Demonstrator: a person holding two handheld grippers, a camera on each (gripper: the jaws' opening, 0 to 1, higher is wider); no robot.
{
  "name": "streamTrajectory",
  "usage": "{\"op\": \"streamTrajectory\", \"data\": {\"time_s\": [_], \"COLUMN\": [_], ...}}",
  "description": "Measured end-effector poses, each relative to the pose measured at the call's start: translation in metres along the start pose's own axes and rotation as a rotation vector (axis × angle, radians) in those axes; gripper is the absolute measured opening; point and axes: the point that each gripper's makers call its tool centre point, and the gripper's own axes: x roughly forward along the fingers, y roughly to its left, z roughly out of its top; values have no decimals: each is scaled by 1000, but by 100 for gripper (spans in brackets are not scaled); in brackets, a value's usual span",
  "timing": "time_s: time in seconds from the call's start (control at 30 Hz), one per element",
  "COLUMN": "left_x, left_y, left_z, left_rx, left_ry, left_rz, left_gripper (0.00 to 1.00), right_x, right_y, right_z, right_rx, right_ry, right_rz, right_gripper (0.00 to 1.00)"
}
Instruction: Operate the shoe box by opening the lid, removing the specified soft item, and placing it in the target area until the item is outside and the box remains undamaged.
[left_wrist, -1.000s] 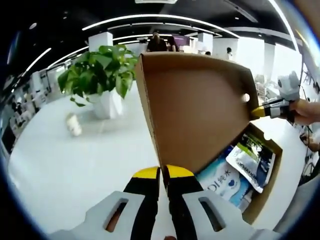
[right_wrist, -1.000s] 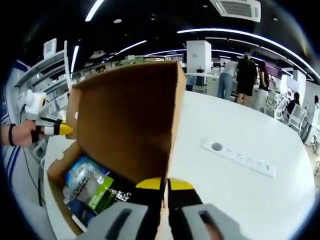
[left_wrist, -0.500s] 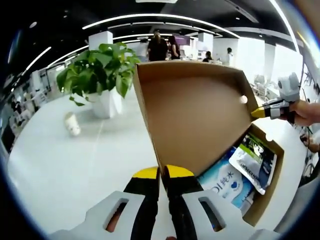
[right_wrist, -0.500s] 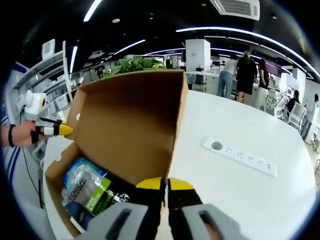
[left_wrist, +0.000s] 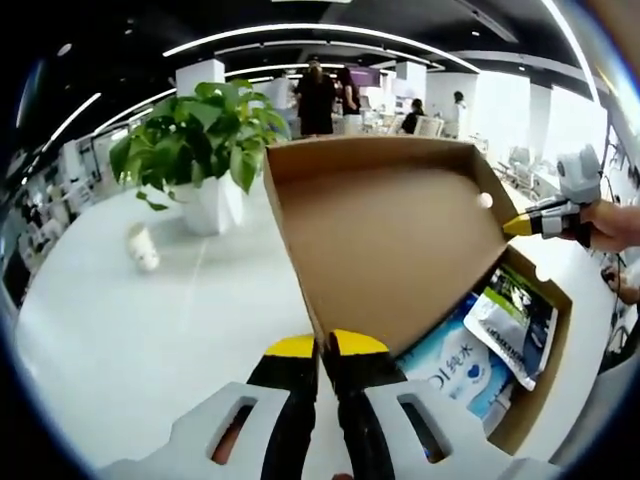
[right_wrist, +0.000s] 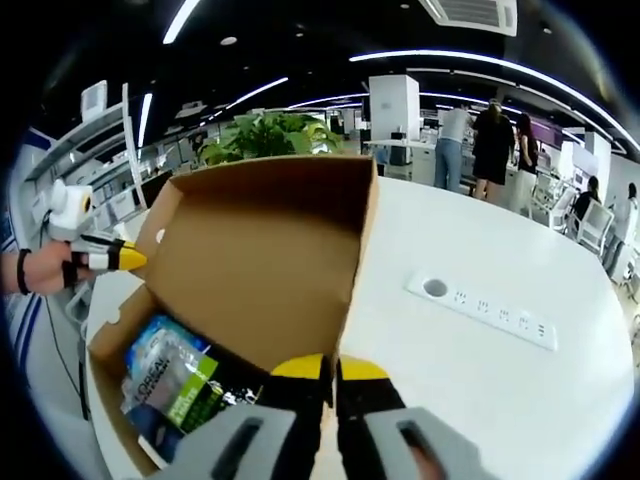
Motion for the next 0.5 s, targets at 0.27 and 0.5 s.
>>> {"op": "streamTrajectory", "data": {"time_s": [0.27, 0.5], "left_x": [7, 9], "left_y": [2, 2], "left_z": [-1, -2], "left_rx": [-5, -10], "left_ry": [14, 22], "left_rz": [2, 7], "left_gripper": [3, 4], "right_x": [3, 5], "right_y": [-1, -2], "right_z": [-1, -2], "right_rx": [2, 4], "right_ry": [6, 13], "right_rz": [-1, 4], "right_gripper": [0, 0]}}
